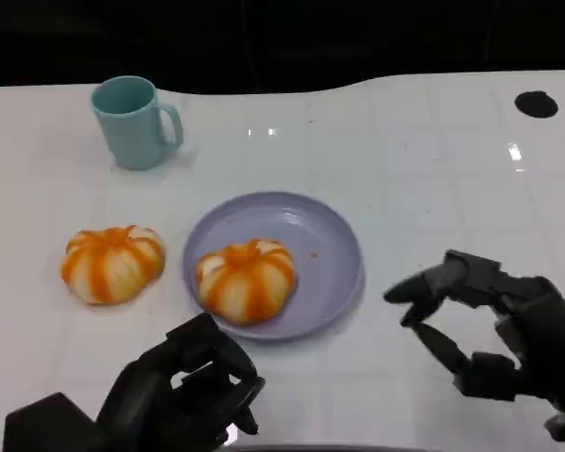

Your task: Grasp the bread from the table and place it into the plate.

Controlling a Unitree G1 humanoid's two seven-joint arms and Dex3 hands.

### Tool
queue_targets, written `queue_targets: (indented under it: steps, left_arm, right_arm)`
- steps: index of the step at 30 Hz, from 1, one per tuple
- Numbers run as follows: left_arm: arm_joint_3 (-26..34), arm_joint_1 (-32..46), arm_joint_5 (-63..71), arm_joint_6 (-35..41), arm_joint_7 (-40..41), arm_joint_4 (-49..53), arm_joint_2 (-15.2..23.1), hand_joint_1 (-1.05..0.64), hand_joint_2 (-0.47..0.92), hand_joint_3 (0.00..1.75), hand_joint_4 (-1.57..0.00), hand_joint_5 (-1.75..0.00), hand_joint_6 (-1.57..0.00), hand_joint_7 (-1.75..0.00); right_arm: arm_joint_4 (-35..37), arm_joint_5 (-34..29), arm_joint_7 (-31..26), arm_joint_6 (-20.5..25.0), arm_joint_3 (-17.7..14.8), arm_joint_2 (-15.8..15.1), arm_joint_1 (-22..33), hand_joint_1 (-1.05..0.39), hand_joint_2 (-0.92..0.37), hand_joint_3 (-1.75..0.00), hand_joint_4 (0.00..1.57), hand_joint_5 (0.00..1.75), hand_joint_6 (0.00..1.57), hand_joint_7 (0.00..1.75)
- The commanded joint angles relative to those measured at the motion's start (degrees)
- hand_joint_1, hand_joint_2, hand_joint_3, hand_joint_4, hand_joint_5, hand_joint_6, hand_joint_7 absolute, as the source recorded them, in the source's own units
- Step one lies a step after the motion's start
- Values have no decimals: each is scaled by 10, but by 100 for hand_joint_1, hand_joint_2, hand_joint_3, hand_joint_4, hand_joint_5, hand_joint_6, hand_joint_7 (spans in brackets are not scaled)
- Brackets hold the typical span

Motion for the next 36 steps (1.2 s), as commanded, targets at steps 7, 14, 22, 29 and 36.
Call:
queue_targets:
  steps: [7, 14, 22, 29, 36]
  left_arm:
    - [7, -11, 1, -12, -3, 20, 7, -60, 92, 24, -65, -175, -55, -163]
    - [14, -18, -4, -18, -9, 33, 11, -58, 92, 25, -66, -175, -55, -163]
    - [19, -25, 2, -33, -9, 46, 12, -57, 92, 25, -68, -175, -56, -163]
    - [24, -25, 1, -40, -12, 50, 17, -57, 92, 24, -68, -175, -56, -163]
    - [28, -25, 2, -40, -14, 52, 18, -59, 92, 22, -67, -175, -57, -162]
  right_arm:
    - [-58, 18, 13, 36, -22, 1, 61, -5, -41, -138, 81, 170, 74, 144]
    - [-44, 6, 4, 48, -28, 14, 69, 0, -38, -144, 87, 175, 78, 144]
    - [13, -35, -7, 15, -34, 15, 47, -3, -36, -143, 92, 175, 77, 146]
    - [42, -63, -23, -4, -32, 18, 36, -5, -34, -146, 94, 175, 79, 150]
    - [59, -71, -28, -12, -32, 17, 27, -4, -32, -148, 96, 175, 80, 152]
